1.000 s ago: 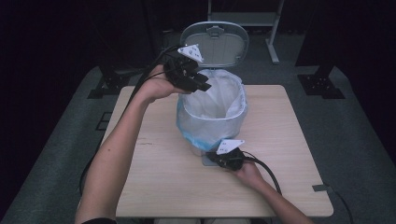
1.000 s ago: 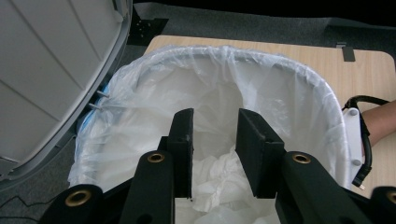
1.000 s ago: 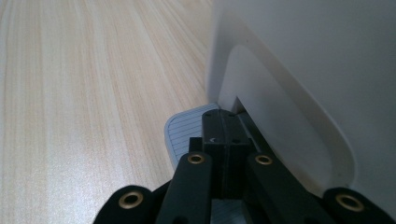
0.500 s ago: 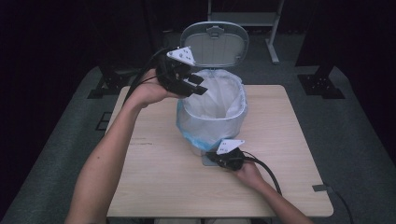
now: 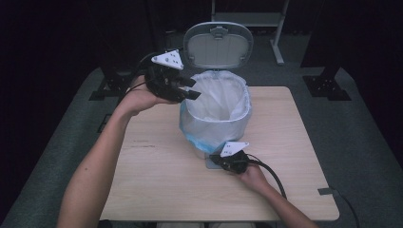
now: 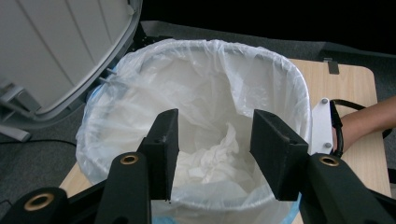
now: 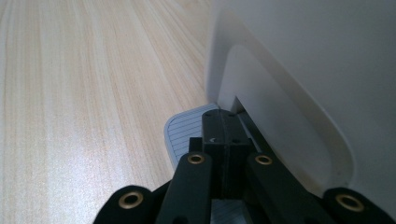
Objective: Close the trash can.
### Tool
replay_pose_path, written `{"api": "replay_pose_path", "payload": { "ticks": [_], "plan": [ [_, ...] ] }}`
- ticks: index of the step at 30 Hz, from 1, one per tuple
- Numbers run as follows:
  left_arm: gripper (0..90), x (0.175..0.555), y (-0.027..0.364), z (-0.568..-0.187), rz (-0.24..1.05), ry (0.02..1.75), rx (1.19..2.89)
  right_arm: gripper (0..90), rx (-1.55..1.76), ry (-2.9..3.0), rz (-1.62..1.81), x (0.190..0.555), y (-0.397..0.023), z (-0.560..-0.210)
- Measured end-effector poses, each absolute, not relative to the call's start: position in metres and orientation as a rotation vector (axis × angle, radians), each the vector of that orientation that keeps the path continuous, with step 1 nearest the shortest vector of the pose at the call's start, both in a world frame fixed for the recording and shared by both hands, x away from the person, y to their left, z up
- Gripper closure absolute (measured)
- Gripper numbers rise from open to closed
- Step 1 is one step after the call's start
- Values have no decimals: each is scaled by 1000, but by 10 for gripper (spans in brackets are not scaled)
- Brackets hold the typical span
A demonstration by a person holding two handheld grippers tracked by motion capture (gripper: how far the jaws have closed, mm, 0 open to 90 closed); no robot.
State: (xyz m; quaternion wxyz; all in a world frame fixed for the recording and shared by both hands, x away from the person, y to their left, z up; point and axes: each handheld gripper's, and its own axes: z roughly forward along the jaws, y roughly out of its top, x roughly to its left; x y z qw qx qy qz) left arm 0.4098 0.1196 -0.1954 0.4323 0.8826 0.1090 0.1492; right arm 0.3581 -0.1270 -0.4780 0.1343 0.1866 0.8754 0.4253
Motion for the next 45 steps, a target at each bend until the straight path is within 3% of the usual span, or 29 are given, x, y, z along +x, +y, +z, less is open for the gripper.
{"api": "replay_pose_path", "payload": {
  "ticks": [24, 45],
  "plan": [
    [418, 393, 156, -220, 364, 322, 2142, 900, 535, 2531, 1215, 357, -126, -477],
    [392, 382, 195, -265, 328, 401, 2094, 900, 550, 2519, 1186, 354, -123, -476]
  ]
}}
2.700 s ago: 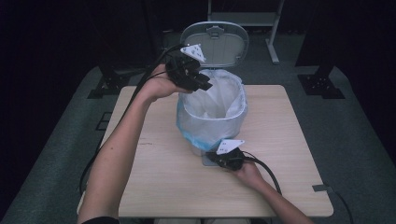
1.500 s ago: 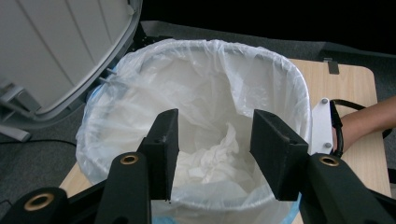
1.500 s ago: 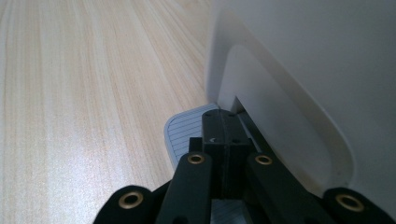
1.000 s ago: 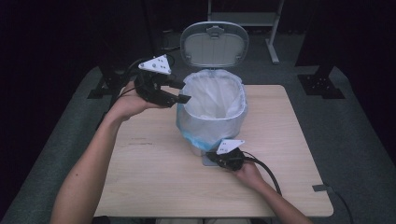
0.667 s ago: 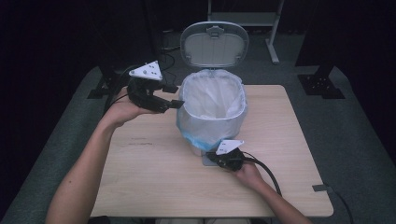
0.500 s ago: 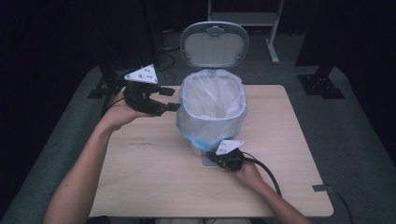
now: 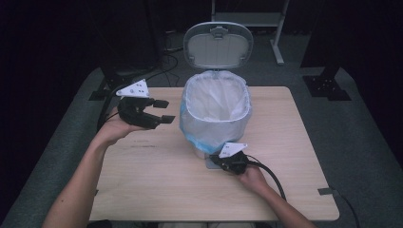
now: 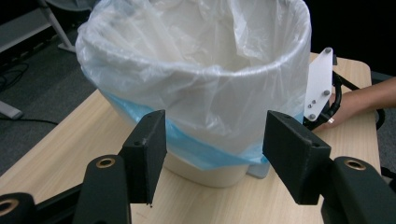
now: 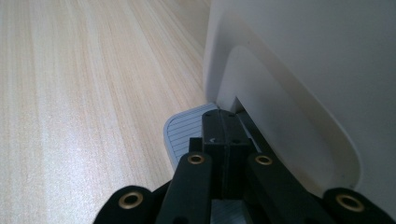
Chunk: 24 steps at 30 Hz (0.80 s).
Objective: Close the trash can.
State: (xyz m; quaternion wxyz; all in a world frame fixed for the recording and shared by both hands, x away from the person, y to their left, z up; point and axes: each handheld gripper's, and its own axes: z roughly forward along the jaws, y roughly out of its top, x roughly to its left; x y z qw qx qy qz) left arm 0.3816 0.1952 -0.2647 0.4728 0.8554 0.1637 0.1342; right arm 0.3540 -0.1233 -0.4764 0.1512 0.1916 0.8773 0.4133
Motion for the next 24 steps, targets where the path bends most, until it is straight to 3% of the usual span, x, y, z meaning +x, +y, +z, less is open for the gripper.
{"api": "replay_pose_path", "payload": {
  "ticks": [24],
  "plan": [
    [373, 375, 221, -302, 321, 463, 2081, 869, 609, 2532, 1152, 347, -135, -471]
  ]
}}
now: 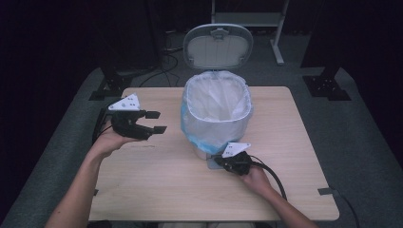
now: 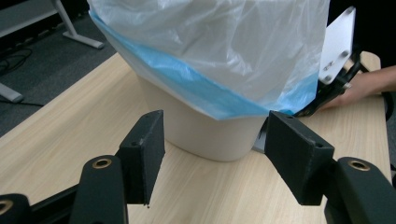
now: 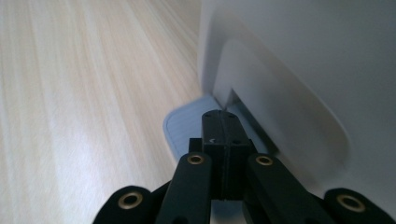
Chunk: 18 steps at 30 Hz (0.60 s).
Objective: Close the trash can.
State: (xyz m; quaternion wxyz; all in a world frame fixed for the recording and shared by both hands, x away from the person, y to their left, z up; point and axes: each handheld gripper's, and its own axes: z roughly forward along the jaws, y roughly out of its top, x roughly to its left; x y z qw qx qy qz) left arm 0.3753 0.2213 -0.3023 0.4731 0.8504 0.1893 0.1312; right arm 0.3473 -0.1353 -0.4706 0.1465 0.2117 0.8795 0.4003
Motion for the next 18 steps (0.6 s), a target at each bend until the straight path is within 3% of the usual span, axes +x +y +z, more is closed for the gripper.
{"api": "replay_pose_path", "payload": {
  "ticks": [18],
  "plan": [
    [344, 370, 229, -326, 315, 487, 2065, 732, 703, 2456, 1303, 314, -214, -448]
  ]
}}
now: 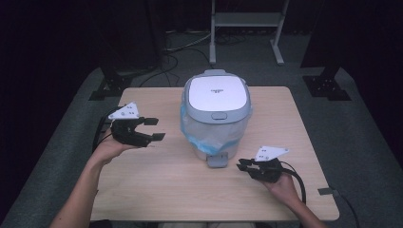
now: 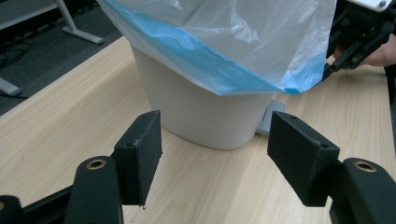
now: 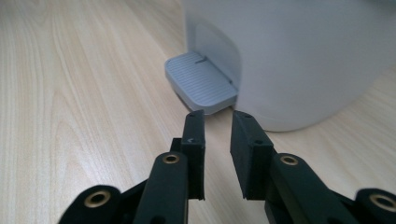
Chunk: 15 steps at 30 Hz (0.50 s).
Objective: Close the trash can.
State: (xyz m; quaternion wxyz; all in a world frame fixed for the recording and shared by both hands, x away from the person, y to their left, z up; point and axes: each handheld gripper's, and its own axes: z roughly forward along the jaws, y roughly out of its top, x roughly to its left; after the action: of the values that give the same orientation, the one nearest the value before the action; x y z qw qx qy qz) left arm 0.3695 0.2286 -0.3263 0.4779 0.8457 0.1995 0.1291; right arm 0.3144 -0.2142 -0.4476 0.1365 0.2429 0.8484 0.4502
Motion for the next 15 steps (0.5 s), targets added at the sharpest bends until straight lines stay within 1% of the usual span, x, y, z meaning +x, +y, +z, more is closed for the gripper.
{"api": "replay_pose_path", "payload": {
  "ticks": [4, 9, 12, 15],
  "plan": [
    [324, 368, 229, -332, 326, 495, 2064, 704, 740, 2445, 1313, 316, -225, -445],
    [320, 366, 230, -340, 325, 501, 2064, 665, 797, 2440, 1317, 317, -238, -444],
    [294, 364, 229, -344, 330, 516, 2073, 648, 820, 2438, 1315, 318, -245, -444],
    [293, 362, 226, -347, 328, 511, 2078, 629, 840, 2423, 1318, 316, -251, -444]
  ]
}}
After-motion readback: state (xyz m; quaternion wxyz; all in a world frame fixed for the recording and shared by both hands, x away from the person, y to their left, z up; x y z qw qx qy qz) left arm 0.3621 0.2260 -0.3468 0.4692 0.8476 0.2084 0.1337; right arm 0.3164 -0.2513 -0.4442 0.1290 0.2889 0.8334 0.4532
